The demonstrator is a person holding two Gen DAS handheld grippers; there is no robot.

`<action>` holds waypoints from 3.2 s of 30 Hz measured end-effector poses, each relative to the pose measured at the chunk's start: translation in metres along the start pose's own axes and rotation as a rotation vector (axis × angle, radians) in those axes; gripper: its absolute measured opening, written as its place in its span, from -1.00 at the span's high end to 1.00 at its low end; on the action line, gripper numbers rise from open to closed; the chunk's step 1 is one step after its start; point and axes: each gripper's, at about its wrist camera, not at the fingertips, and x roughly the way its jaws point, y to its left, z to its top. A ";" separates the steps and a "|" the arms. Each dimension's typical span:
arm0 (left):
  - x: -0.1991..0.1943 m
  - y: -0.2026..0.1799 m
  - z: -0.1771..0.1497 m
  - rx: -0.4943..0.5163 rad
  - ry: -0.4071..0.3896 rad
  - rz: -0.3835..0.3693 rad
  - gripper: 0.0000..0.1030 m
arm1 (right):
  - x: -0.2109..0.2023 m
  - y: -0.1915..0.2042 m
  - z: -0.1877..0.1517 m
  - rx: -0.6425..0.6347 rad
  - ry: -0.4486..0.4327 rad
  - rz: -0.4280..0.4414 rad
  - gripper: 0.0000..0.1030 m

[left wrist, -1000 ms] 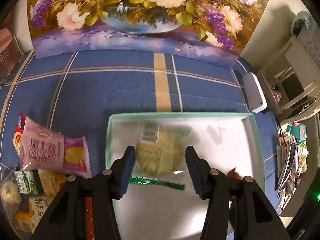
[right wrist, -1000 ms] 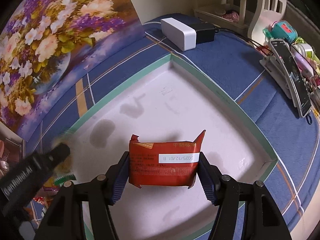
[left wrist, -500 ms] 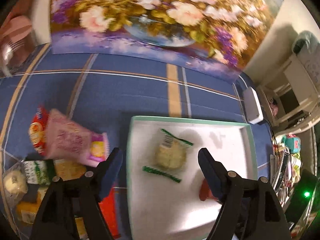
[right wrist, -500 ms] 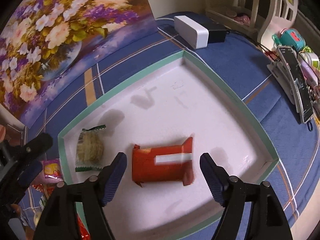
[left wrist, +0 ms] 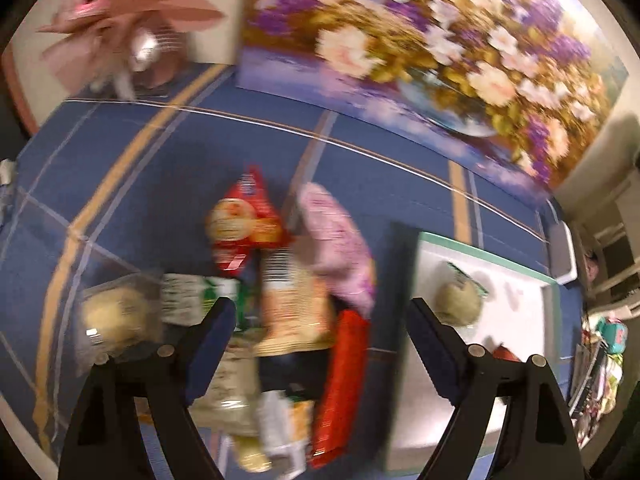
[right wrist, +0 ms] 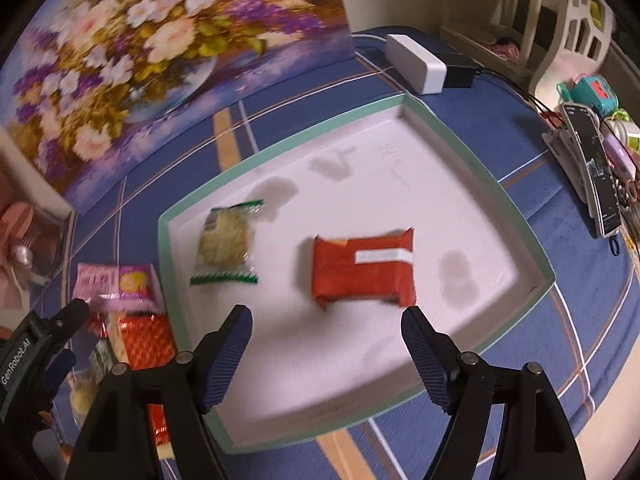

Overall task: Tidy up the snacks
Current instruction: 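Withdraw both open tools from the tray back toward the snack pile, then grasp the yellow bread bag with the left tool while the right tool grasps the round cream cake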

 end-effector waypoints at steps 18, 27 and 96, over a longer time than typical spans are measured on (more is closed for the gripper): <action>-0.020 0.109 -0.034 -0.176 0.086 0.195 -0.69 | -0.034 0.071 -0.061 -0.197 -0.002 0.059 -0.56; -0.028 0.159 -0.043 -0.315 0.103 0.182 -0.69 | -0.028 0.110 -0.087 -0.276 0.055 0.129 -0.56; 0.062 0.178 -0.053 -0.315 0.322 0.116 -0.70 | 0.056 0.213 -0.166 -0.476 0.280 0.049 -0.54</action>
